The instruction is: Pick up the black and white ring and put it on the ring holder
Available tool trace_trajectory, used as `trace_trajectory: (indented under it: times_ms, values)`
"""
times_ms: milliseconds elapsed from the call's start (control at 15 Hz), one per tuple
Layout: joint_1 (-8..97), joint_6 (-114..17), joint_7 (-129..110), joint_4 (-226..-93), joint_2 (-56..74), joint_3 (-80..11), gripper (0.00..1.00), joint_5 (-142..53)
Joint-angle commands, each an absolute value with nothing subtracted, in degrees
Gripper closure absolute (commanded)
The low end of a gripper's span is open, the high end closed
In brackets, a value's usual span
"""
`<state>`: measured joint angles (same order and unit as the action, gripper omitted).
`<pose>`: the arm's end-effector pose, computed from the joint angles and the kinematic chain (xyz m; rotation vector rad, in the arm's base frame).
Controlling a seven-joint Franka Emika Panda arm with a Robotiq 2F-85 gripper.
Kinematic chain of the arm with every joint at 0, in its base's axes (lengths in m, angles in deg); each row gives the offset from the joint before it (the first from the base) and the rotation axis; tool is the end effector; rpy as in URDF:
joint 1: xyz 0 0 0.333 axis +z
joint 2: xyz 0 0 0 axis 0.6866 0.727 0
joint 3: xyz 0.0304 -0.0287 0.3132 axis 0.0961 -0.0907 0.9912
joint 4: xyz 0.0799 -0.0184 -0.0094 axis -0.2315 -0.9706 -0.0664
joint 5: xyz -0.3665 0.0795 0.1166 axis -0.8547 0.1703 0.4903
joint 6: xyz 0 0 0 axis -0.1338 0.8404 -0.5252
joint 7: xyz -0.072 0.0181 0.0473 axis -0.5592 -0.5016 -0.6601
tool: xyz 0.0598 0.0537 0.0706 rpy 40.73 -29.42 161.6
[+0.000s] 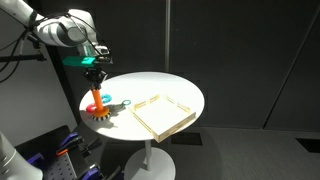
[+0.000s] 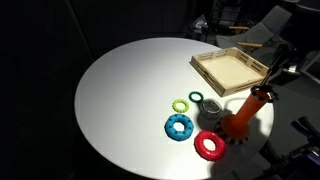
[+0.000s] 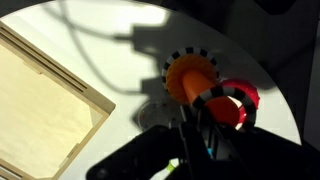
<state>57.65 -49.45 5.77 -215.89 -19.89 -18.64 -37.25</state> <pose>0.3822 0.1836 0.3276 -3.0061 -0.8931 0.0322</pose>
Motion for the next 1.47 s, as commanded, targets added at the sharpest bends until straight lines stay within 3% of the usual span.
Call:
trace_trajectory:
  times_ms: [0, 533, 1400]
  values:
    - [57.9, -50.5, 4.9, -217.1, -21.1, -18.4, 0.6, -38.1]
    - [57.8, -50.3, 4.8, -217.1, -21.0, -18.3, 0.0, -38.1]
    - [57.8, -52.1, 4.6, -215.7, -19.3, -18.6, 0.0, -37.1]
